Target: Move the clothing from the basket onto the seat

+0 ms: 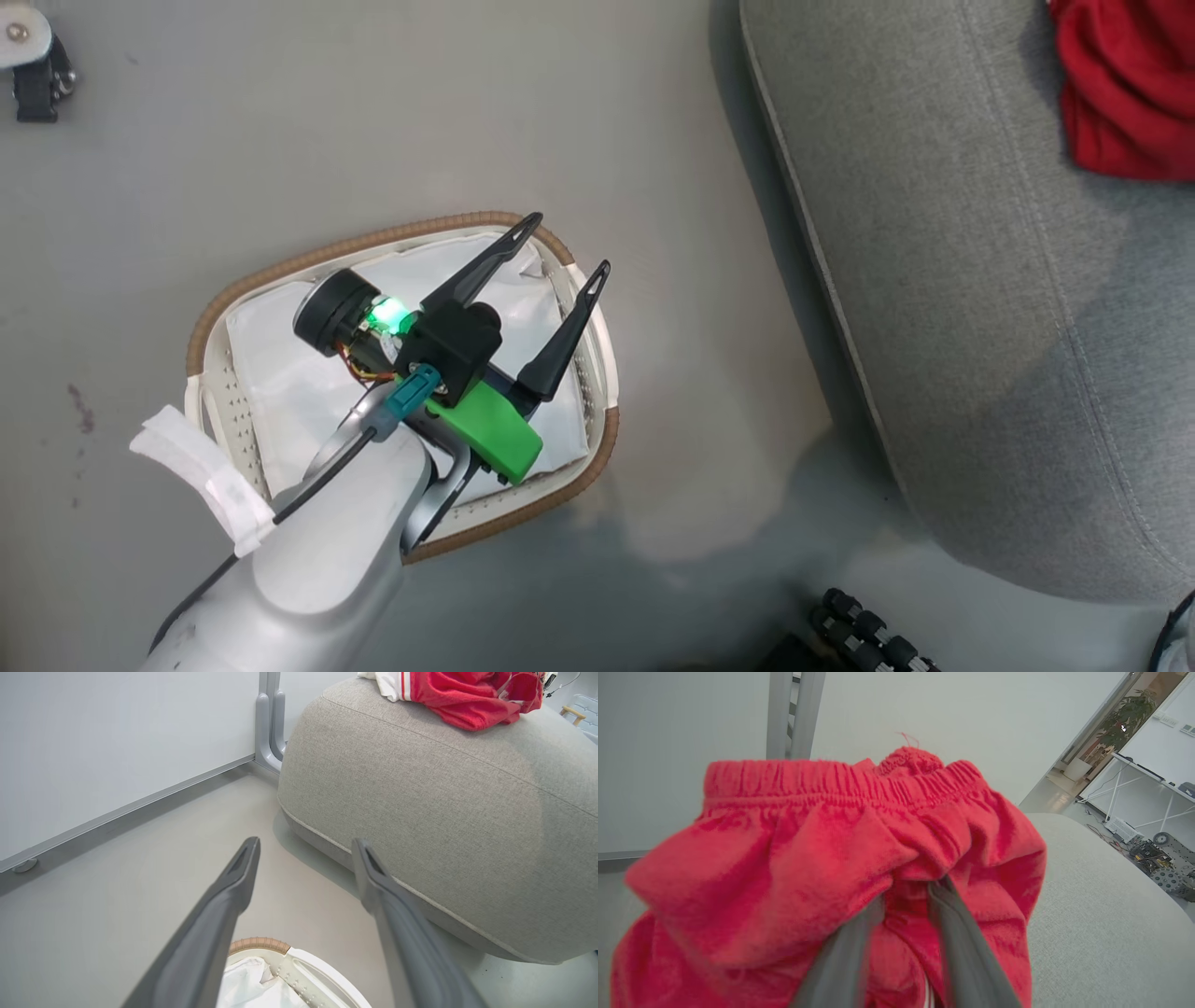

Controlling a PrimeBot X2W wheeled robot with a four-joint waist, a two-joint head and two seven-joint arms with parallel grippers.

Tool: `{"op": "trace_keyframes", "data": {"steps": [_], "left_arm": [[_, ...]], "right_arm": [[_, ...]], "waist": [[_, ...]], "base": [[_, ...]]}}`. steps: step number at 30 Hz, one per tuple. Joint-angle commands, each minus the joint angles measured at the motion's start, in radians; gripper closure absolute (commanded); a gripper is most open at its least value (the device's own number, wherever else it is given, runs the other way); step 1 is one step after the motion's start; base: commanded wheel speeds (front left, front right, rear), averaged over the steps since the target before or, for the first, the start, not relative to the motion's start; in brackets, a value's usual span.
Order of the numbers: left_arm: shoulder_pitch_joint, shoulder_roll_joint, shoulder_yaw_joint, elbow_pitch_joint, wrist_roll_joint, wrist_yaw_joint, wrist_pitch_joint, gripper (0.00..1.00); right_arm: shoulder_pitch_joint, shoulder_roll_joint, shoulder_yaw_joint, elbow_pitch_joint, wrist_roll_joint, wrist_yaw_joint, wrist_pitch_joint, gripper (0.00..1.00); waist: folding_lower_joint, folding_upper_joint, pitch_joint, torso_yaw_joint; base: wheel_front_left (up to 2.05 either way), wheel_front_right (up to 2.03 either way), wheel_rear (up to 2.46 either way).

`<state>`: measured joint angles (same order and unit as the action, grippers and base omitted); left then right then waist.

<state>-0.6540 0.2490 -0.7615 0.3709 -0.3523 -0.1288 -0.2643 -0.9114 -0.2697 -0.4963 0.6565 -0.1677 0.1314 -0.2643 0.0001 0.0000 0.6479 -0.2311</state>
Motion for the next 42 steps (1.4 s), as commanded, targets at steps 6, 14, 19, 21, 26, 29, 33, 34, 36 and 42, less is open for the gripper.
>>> {"op": "trace_keyframes", "data": {"steps": [6, 14, 19, 21, 26, 29, 33, 34, 36, 42], "left_arm": [[0.050, -0.017, 0.037, -0.004, -0.009, -0.003, 0.000, 0.00], [0.129, -0.066, 0.138, -0.024, -0.026, -0.003, 0.000, 0.00], [0.197, -0.106, 0.232, -0.049, -0.042, -0.003, 0.000, 0.00], [0.221, -0.117, 0.267, -0.059, -0.037, -0.003, 0.000, 0.00], [0.277, -0.149, 0.360, -0.079, -0.020, -0.003, 0.000, 0.00], [0.307, -0.162, 0.408, -0.063, -0.004, -0.003, 0.000, 0.00], [0.339, -0.178, 0.489, -0.025, 0.010, 0.002, 0.000, 0.00], [0.347, -0.181, 0.507, -0.021, 0.010, 0.003, 0.000, 0.00], [0.367, -0.185, 0.544, -0.013, 0.020, 0.008, 0.000, 0.00], [0.435, -0.193, 0.646, -0.018, 0.032, 0.017, 0.000, 0.00]], "right_arm": [[0.105, 0.013, 0.014, -0.037, -0.010, -0.001, 0.000, 0.00], [0.204, 0.000, 0.049, -0.046, 0.004, -0.001, 0.000, 0.00], [0.215, -0.018, 0.085, -0.055, 0.006, -0.001, 0.000, 0.00], [0.214, -0.021, 0.103, -0.052, 0.008, -0.001, 0.000, 0.00], [0.205, 0.004, 0.152, -0.062, 0.021, -0.001, 0.000, 0.00], [0.214, 0.029, 0.185, -0.068, 0.033, -0.001, 0.000, 0.00], [0.245, 0.076, 0.239, -0.088, 0.056, -0.001, 0.000, 0.00], [0.251, 0.085, 0.250, -0.093, 0.063, -0.001, 0.000, 0.00], [0.275, 0.118, 0.276, -0.108, 0.078, -0.001, 0.000, 0.00], [0.379, 0.189, 0.323, -0.176, 0.105, -0.001, 0.000, 0.00]], "waist": [[-0.0001, 0.0000, -0.100, -0.008], [-0.0001, 0.0000, -0.225, 0.024], [-0.0001, 0.0000, -0.303, 0.062], [-0.0001, 0.0000, -0.333, 0.080], [-0.0001, 0.0000, -0.396, 0.131], [-0.0001, 0.0000, -0.426, 0.163], [-0.0001, 0.0000, -0.458, 0.208], [-0.0001, 0.0000, -0.463, 0.216], [-0.0001, 0.0000, -0.474, 0.233], [-0.0001, 0.0000, -0.499, 0.273]], "base": [[0.00, 0.00, 0.00], [0.00, 0.00, 0.00], [0.00, 0.00, 0.00], [0.00, 0.00, 0.00], [0.00, 0.00, 0.00], [0.00, 0.00, 0.00], [0.00, 0.00, 0.00], [0.00, 0.00, 0.00], [0.00, 0.00, 0.00], [0.00, 0.00, 0.00]]}}
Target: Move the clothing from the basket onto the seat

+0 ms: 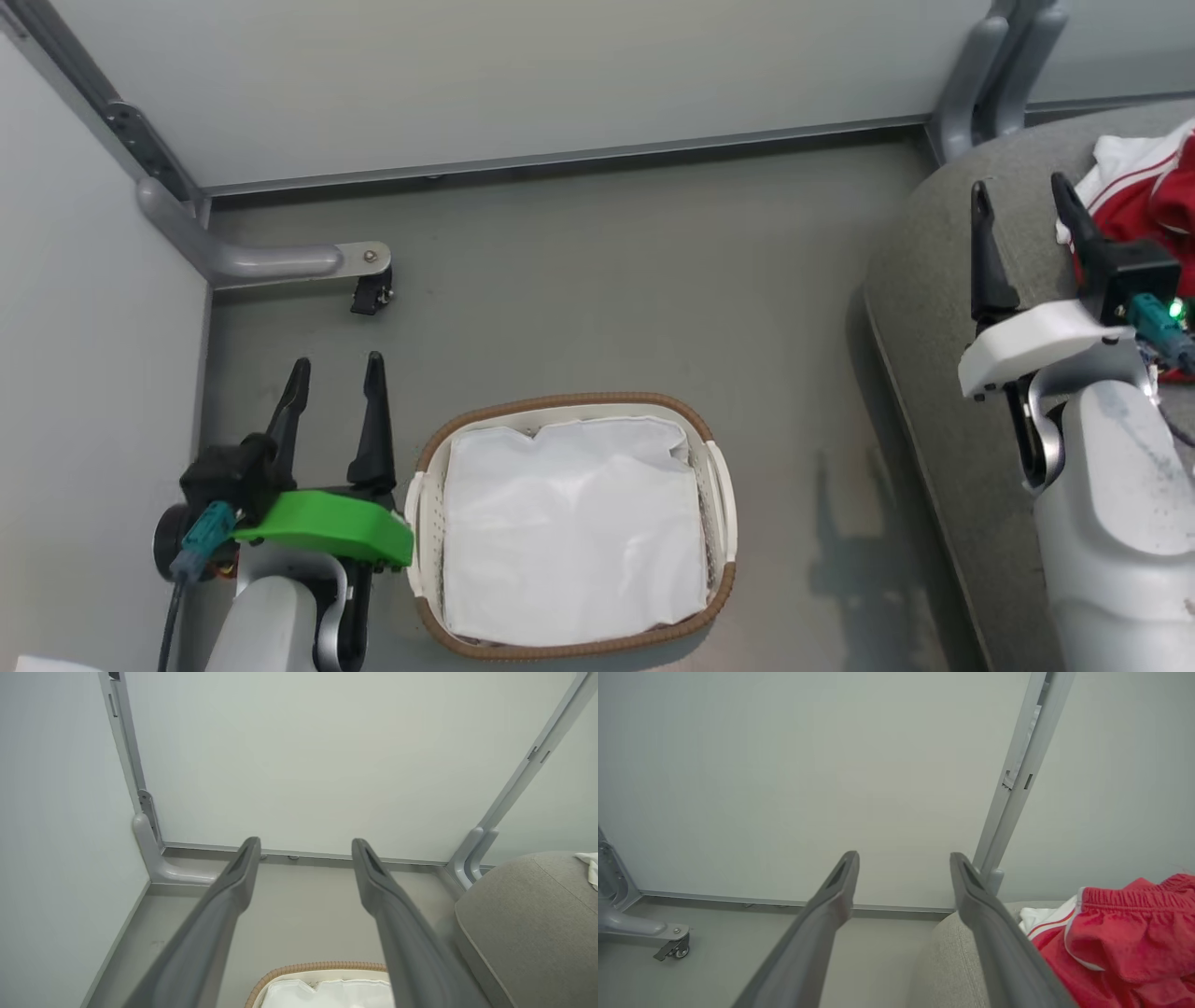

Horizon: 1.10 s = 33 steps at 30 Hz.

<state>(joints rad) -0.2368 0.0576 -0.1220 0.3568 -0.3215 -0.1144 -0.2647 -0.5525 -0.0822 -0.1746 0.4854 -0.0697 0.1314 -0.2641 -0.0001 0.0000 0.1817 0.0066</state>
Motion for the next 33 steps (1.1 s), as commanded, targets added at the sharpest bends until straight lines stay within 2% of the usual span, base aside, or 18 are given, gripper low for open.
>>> {"op": "trace_keyframes", "data": {"steps": [1, 6, 10, 18, 33], "left_arm": [[0.029, -0.001, 0.020, -0.007, 0.000, 0.004, 0.001, 0.00], [0.087, -0.006, 0.071, -0.019, 0.007, 0.001, 0.001, 0.00], [0.125, -0.006, 0.089, -0.033, 0.012, -0.004, 0.001, 0.00], [0.172, -0.006, 0.060, -0.032, -0.018, -0.007, 0.001, 0.00], [0.190, -0.006, 0.038, 0.001, -0.020, 0.001, 0.001, 0.00]], "right_arm": [[0.037, 0.010, 0.007, -0.016, 0.013, -0.001, 0.000, 0.00], [0.138, 0.027, 0.048, -0.069, 0.050, -0.001, 0.000, 0.00], [0.211, 0.029, 0.094, -0.095, 0.129, -0.001, 0.000, 0.00], [0.326, 0.030, 0.121, -0.125, 0.218, -0.001, 0.000, 0.00], [0.381, 0.030, 0.160, -0.116, 0.247, -0.001, 0.000, 0.00]], "waist": [[0.0001, 0.0000, -0.037, 0.038], [0.0001, 0.0000, -0.060, 0.046], [0.0001, 0.0000, -0.074, 0.045], [0.0001, 0.0000, -0.092, 0.040], [0.0001, 0.0000, -0.120, 0.045]], "base": [[0.00, 0.00, 0.00], [0.00, 0.00, 0.00], [0.00, 0.00, 0.00], [0.00, 0.00, 0.00], [0.00, 0.00, 0.00]]}}
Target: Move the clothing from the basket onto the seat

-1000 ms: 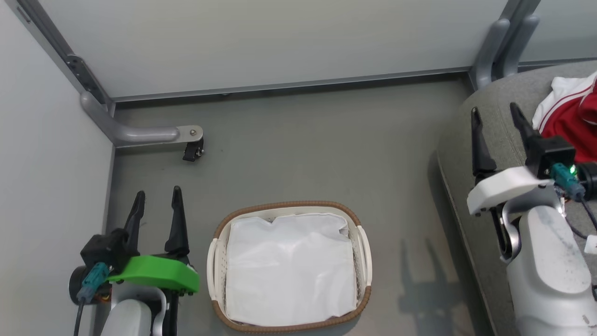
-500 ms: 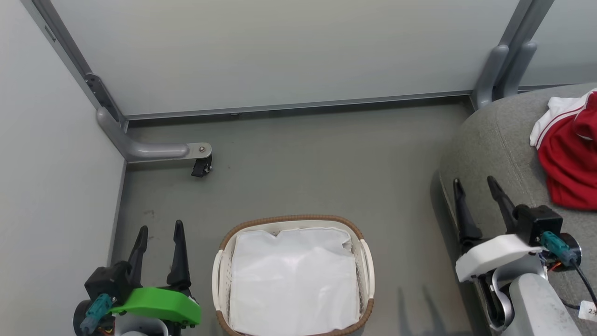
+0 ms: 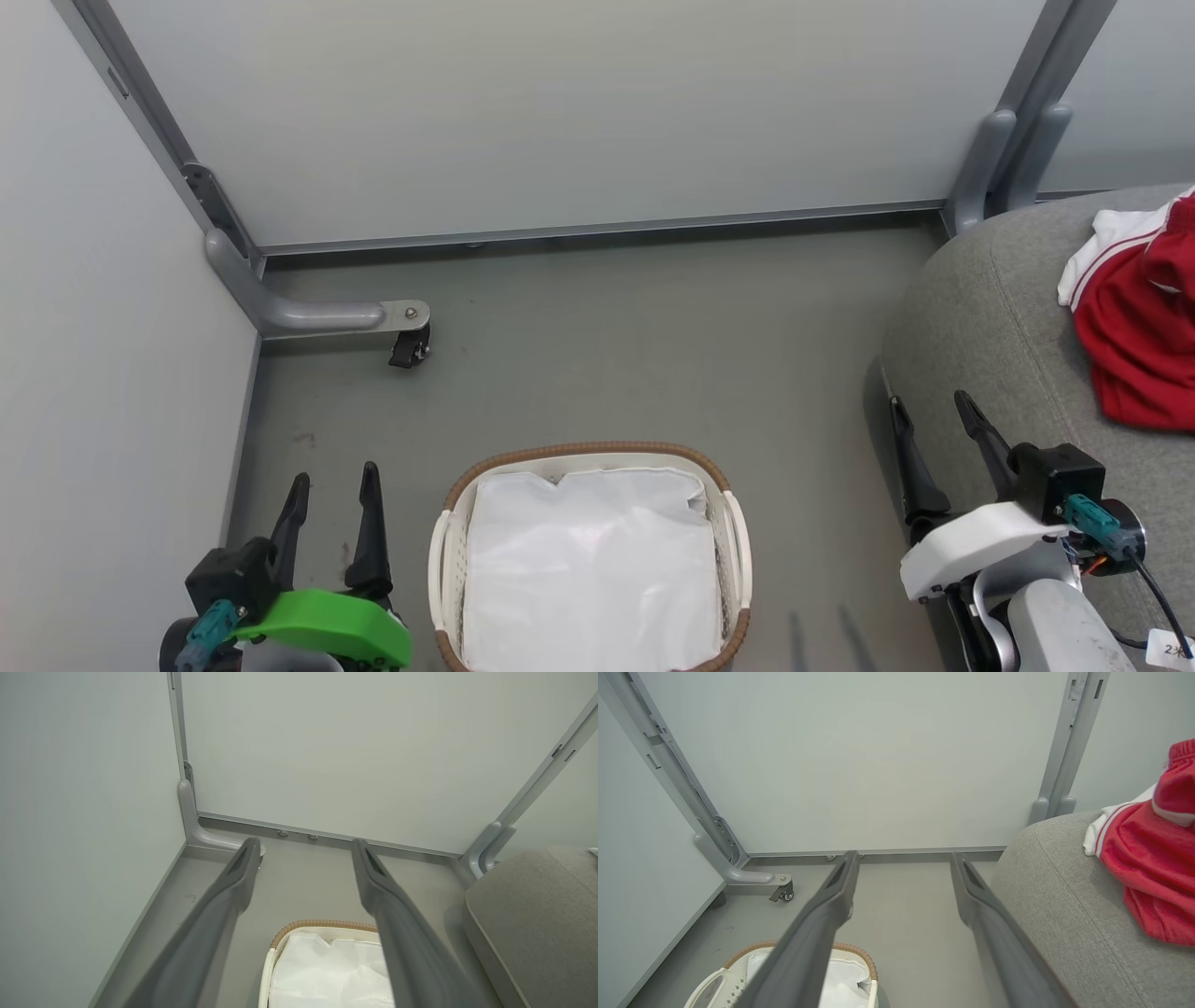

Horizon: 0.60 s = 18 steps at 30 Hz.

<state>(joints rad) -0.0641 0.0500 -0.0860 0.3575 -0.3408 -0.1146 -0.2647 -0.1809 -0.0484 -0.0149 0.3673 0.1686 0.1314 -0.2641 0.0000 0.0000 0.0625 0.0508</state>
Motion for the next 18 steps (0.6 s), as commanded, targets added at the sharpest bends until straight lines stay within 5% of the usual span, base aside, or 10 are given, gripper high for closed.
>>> {"op": "trace_keyframes", "data": {"steps": [1, 8, 9, 18], "left_arm": [[0.017, 0.001, 0.002, 0.002, 0.001, 0.002, 0.001, 0.00], [0.022, 0.001, 0.005, -0.004, 0.005, 0.001, 0.001, 0.00], [0.005, 0.000, 0.002, -0.001, 0.000, 0.000, 0.000, 1.00], [0.003, -0.001, 0.017, 0.011, -0.113, -0.001, 0.035, 1.00]], "right_arm": [[0.010, -0.004, 0.001, 0.003, 0.009, -0.001, 0.000, 0.00], [0.016, -0.004, 0.006, 0.005, 0.012, -0.001, 0.000, 0.00], [0.004, 0.000, 0.004, 0.005, 0.009, 0.000, 0.000, 1.00], [0.008, 0.005, -0.014, 0.023, 0.133, 0.000, 0.043, 1.00]], "waist": [[0.0000, 0.0000, -0.002, 0.002], [0.0000, 0.0000, -0.009, 0.005], [0.0000, 0.0000, -0.009, 0.005], [0.0000, 0.0000, -0.012, 0.002]], "base": [[0.00, 0.00, 0.00], [0.00, 0.00, 0.00], [0.00, 0.00, 0.00], [0.00, 0.00, 0.00]]}}
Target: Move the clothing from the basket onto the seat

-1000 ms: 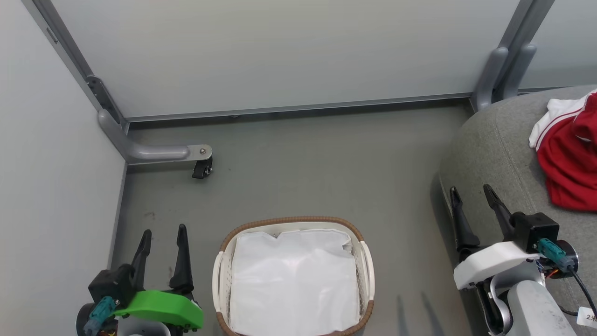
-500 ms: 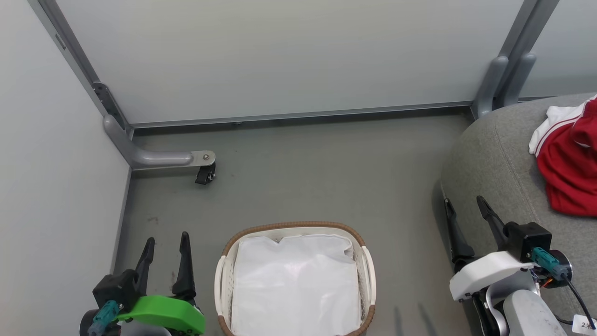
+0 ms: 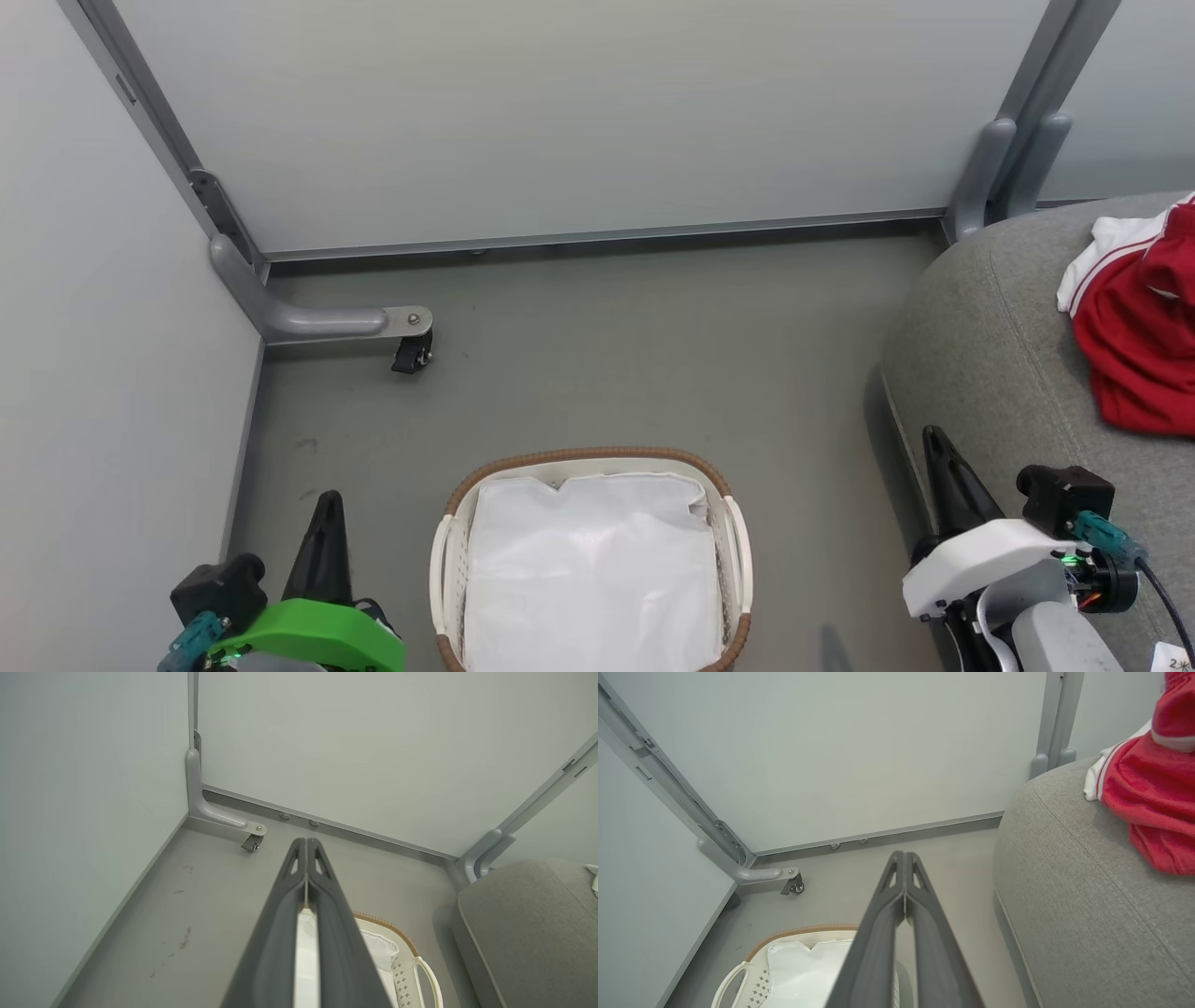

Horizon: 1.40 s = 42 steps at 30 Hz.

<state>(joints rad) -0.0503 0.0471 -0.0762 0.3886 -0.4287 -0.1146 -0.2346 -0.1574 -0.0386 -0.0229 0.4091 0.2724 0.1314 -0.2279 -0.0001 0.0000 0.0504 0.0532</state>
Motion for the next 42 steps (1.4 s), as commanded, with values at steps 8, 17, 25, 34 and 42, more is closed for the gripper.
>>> {"op": "trace_keyframes", "data": {"steps": [8, 17, 25, 34, 42], "left_arm": [[-0.016, 0.002, 0.028, -0.035, -0.153, -0.003, 0.043, 1.00], [-0.023, 0.002, 0.049, -0.050, -0.285, -0.005, 0.082, 1.00], [-0.029, 0.003, 0.066, -0.062, -0.390, -0.007, 0.113, 1.00], [-0.035, 0.003, 0.083, -0.074, -0.500, -0.008, 0.145, 1.00], [-0.040, 0.003, 0.098, -0.084, -0.588, -0.010, 0.172, 1.00]], "right_arm": [[-0.003, -0.006, -0.011, -0.041, 0.176, 0.000, 0.039, 1.00], [0.006, -0.007, -0.019, -0.060, 0.325, 0.000, 0.076, 1.00], [0.012, -0.008, -0.027, -0.074, 0.444, 0.000, 0.107, 1.00], [0.016, -0.009, -0.036, -0.087, 0.568, 0.000, 0.139, 1.00], [0.020, -0.010, -0.044, -0.098, 0.668, -0.001, 0.166, 1.00]], "waist": [[0.0001, 0.0000, -0.003, -0.004], [0.0001, 0.0000, -0.007, -0.008], [0.0001, 0.0000, -0.010, -0.011], [0.0001, 0.0000, -0.013, -0.015], [0.0001, 0.0000, -0.017, -0.019]], "base": [[0.00, 0.00, 0.00], [0.00, 0.00, 0.00], [0.00, 0.00, 0.00], [0.00, 0.00, 0.00], [0.00, 0.00, 0.00]]}}
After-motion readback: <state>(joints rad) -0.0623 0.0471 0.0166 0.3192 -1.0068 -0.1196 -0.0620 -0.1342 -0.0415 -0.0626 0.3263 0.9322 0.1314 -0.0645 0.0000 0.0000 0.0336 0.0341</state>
